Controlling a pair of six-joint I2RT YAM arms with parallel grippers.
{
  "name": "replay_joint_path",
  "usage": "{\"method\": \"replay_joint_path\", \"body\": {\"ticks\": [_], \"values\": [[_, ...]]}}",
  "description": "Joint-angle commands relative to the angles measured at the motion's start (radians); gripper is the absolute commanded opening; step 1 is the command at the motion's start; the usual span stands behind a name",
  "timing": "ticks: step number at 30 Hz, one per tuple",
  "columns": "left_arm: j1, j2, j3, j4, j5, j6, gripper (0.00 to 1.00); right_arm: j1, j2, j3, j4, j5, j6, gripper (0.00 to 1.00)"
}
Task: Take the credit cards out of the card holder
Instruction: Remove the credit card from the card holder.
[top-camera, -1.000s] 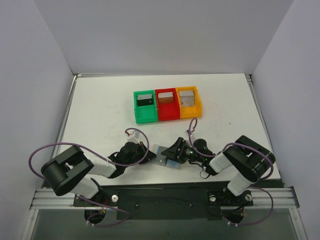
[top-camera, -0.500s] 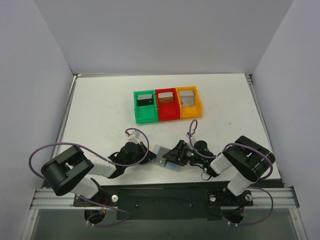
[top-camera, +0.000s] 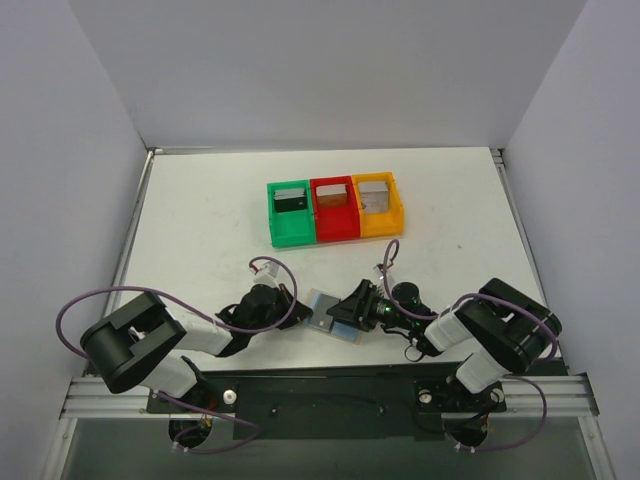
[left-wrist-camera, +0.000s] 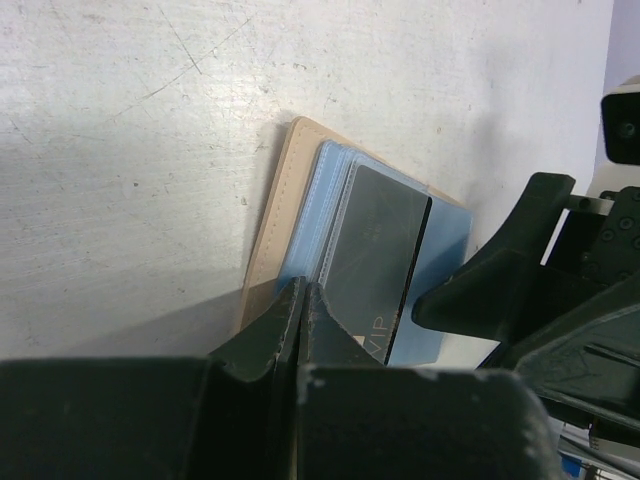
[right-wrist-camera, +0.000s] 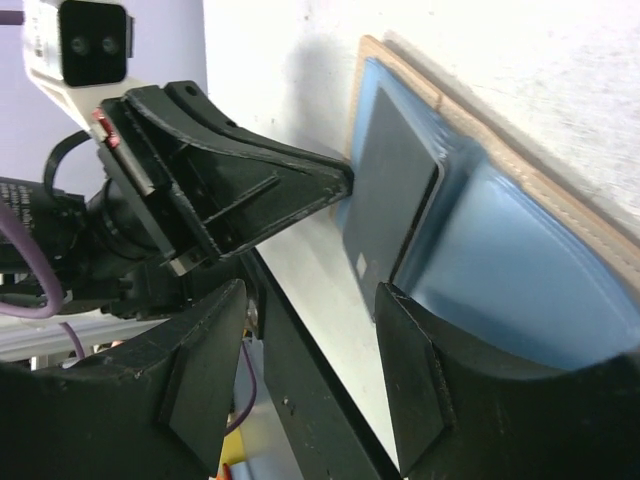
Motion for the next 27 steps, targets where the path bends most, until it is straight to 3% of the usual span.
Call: {"method": "replay_joint_path", "body": {"ticks": [1,7,27], "values": [[-0.005,0.002,-0.018,-0.139,-0.037,0.007,0.00,0.007,-0.063,0.030,0.100,-0.023,-0.018,0.50],[-0.018,0.000,-0.025,-0.137,-0.046,-0.012,0.00,0.010,-0.054,0.048,0.042,-0.020,-0.035,0.50],[-0.051,-0.116,-0.068,-0.206,-0.109,-0.039,0.00,0.024,0.070,0.036,0.108,-0.002,-0.018,0.51]]}}
